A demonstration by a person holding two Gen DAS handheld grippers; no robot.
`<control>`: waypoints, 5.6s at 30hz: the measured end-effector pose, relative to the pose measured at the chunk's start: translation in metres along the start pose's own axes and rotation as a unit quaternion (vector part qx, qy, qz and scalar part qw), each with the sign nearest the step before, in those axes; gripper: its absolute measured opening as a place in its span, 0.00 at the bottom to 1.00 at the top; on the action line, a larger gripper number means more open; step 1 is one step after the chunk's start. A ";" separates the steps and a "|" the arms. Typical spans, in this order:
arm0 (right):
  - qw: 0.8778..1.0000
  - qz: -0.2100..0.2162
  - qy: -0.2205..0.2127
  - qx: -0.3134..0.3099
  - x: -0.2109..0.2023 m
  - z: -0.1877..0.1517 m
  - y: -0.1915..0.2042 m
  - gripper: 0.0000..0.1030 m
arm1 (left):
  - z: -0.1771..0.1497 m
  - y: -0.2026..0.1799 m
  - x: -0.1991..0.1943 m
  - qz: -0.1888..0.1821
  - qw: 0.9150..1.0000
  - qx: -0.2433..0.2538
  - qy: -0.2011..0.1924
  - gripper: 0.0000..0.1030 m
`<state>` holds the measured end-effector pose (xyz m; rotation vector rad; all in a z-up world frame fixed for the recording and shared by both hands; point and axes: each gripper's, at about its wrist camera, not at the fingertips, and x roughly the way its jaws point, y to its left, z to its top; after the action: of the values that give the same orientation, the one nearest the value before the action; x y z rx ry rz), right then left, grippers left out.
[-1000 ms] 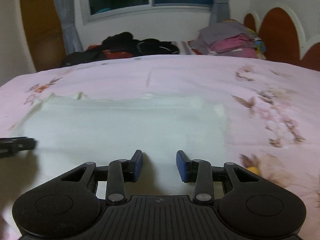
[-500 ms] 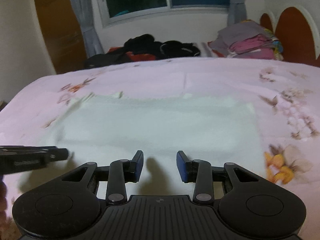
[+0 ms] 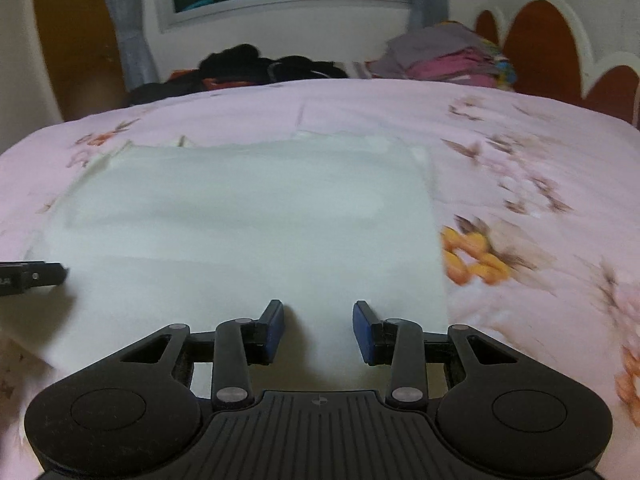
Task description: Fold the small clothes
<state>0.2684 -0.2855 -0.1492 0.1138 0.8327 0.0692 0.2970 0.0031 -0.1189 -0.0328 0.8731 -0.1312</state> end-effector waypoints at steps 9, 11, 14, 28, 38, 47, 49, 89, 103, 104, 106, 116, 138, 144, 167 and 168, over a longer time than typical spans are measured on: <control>1.000 -0.001 -0.001 0.003 -0.019 -0.014 0.019 0.36 | -0.012 0.001 -0.023 -0.019 1.000 0.008 -0.005 0.30; 1.000 -0.006 0.002 0.001 -0.019 -0.016 0.021 0.36 | -0.020 0.004 -0.021 -0.016 1.000 0.009 0.003 0.31; 1.000 -0.024 0.010 -0.007 -0.018 -0.024 0.015 0.36 | -0.029 0.010 -0.021 -0.012 1.000 0.018 -0.006 0.31; 1.000 0.000 -0.001 0.011 -0.038 -0.024 0.016 0.36 | -0.029 0.028 -0.044 -0.058 0.995 -0.077 0.033 0.51; 0.999 0.052 -0.008 -0.003 -0.044 -0.011 0.040 0.36 | -0.052 0.056 -0.045 -0.098 0.972 -0.205 0.066 0.55; 0.996 0.087 0.001 -0.007 -0.021 0.003 0.058 0.36 | -0.047 0.067 -0.006 -0.152 0.937 -0.316 0.008 0.57; 0.996 0.089 -0.004 -0.004 -0.012 0.012 0.061 0.36 | -0.044 0.068 0.003 -0.158 0.930 -0.332 -0.008 0.57; 0.989 0.020 -0.047 0.142 -0.030 0.020 -0.097 0.37 | 0.010 -0.201 0.020 -0.166 0.979 0.096 -0.071 0.06; 0.979 0.120 -0.044 0.160 -0.031 0.034 -0.102 0.37 | -0.031 -0.190 0.002 -0.195 0.968 0.159 -0.025 0.31; 0.979 0.125 -0.038 0.157 -0.026 0.036 -0.098 0.37 | -0.032 -0.183 -0.003 -0.195 0.968 0.157 -0.027 0.33; 0.980 0.126 -0.025 0.152 -0.016 0.038 -0.092 0.37 | -0.029 -0.170 -0.011 -0.198 0.970 0.139 -0.029 0.33; 0.979 0.118 -0.006 0.166 0.002 0.036 -0.096 0.37 | 0.004 -0.114 -0.014 -0.149 0.987 0.041 -0.053 0.40; 0.989 0.093 0.007 0.114 0.011 0.040 -0.097 0.12 | 0.021 -0.116 0.054 -0.115 0.993 0.001 -0.003 0.41; 0.990 0.078 0.005 0.117 -0.002 0.036 -0.098 0.13 | 0.018 -0.109 0.054 -0.121 0.993 -0.015 0.010 0.41; 0.979 0.062 -0.017 0.192 0.054 0.111 -0.116 0.63 | 0.106 -0.082 0.116 -0.162 0.976 -0.142 0.022 0.41; 0.978 0.063 -0.015 0.197 0.058 0.112 -0.118 0.63 | 0.108 -0.083 0.121 -0.164 0.976 -0.145 0.025 0.41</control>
<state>0.3928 -0.4042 -0.1321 0.5411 0.8005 0.0204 0.4477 -0.0970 -0.1349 -0.4493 0.9262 -0.3133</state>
